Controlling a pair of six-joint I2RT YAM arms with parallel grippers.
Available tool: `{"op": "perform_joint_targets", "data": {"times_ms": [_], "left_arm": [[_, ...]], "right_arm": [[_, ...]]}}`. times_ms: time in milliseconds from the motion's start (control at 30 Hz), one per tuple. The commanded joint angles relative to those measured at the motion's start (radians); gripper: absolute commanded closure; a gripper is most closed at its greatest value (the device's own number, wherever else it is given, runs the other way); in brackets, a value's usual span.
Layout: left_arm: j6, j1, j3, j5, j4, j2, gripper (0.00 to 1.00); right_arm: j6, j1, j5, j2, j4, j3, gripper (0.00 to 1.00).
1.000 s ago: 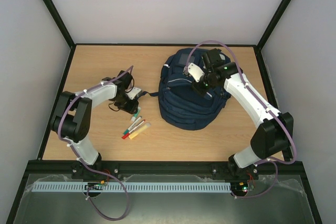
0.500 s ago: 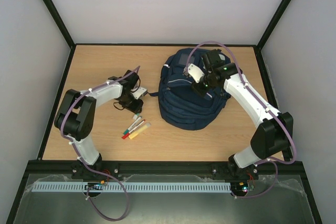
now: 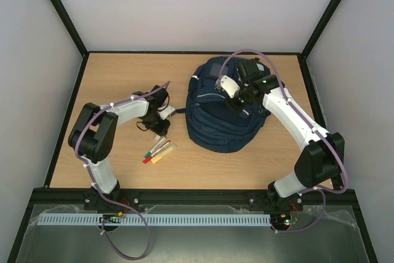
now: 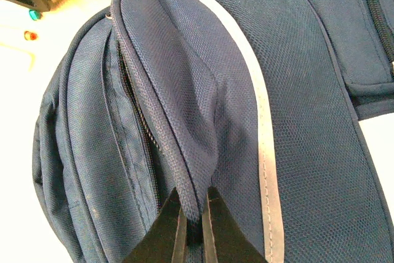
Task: Pack the student bag
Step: Pick up the stationery from the center of the board, then place the stationery in the student bag.
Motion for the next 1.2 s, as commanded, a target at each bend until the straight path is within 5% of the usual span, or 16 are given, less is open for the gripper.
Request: {"op": "perform_joint_targets", "data": {"times_ms": [0, 400, 667, 833, 1000, 1167], "left_arm": [[0.002, 0.001, 0.033, -0.074, -0.018, 0.026, 0.58], [0.029, 0.036, 0.044, -0.079, -0.054, -0.015, 0.92], [0.176, 0.032, 0.117, 0.177, -0.067, -0.191, 0.97], [0.306, -0.027, 0.130, 0.380, 0.065, -0.326, 0.98], [0.375, -0.157, 0.083, 0.349, 0.287, -0.376, 0.98], [0.499, -0.266, 0.156, 0.312, 0.304, -0.289, 0.98]], "right_arm": [[0.006, 0.007, -0.039, -0.048, 0.004, -0.013, 0.99], [0.006, 0.005, -0.035, -0.049, 0.000, -0.004, 0.99], [0.010, 0.005, -0.028, -0.012, -0.004, 0.086, 0.99], [0.016, 0.005, -0.036, -0.012, -0.004, 0.065, 0.99], [0.018, 0.005, -0.047, -0.006, -0.015, 0.088, 0.99], [0.028, 0.005, -0.059, 0.006, -0.007, 0.105, 0.99]]}}
